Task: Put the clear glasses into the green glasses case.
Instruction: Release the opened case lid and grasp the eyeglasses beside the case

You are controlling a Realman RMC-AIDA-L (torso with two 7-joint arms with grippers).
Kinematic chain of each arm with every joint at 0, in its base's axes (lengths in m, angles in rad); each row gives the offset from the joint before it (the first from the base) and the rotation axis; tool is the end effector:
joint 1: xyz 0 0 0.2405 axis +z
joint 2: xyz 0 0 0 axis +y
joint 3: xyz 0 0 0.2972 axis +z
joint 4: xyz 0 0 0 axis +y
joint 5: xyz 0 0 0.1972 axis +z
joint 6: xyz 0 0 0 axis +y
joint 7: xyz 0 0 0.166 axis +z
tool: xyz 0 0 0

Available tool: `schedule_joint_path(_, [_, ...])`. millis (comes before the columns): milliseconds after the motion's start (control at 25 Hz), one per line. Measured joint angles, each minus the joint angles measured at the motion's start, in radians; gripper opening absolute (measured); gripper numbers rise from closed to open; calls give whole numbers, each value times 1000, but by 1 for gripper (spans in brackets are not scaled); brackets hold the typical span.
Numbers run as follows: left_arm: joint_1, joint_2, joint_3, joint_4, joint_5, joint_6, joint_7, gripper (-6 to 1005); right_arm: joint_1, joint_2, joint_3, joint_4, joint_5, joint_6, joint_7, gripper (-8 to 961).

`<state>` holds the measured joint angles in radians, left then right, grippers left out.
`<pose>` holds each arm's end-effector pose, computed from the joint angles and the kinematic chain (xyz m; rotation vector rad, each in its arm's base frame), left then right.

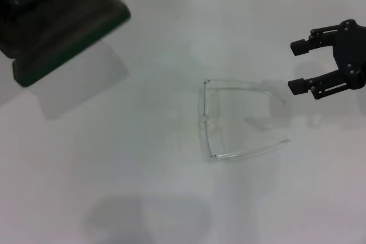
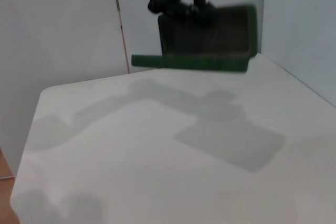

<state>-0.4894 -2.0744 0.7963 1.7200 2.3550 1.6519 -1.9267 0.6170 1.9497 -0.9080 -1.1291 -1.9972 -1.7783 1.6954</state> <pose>-0.2162 0.3692 0.1031 -2.4291 -0.2996 0.0298 0.2041 0.3710 0.0418 -2.9599 0.2084 0.3521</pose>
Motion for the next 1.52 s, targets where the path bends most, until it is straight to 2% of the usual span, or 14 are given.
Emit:
schedule_joint_path(280, [1,-11,271,79,216,0,-4,166,-6,3,0,4,0,6,-3,827])
schedule_joint_path(520, [31,-14,456,89,250,-35,-6,166,-46,7,4,4,-1,18,-10,827])
schedule_joint_path(720, [69,-15,557,90,288,-105,-18,165,-76,4,1,0,-25,3,-44,828])
schedule_joint_path(840, [82,-16,549,90,294,-125,-29,165,-61,3,-2,-27,-102,-25,-50,828])
schedule_joint_path(960, [85,-17,498,93,272,-134,-43,165,-42,9,-22,-80,-142,-42,-4,828])
schedule_joint_path(1160, [113,-17,380,112,187,-136,-44,164,36,12,-137,-191,-216,-64,65,827])
schedule_joint_path(1240, [123,-16,335,111,146,-136,-43,164,148,15,-209,-219,-306,-67,151,827])
schedule_joint_path(1320, [139,-16,280,106,93,-138,-40,163,207,20,-237,-222,-341,-64,212,827])
schedule_joint_path(1520, [160,-16,215,99,28,-140,-37,162,397,60,-300,-207,-491,-83,459,828])
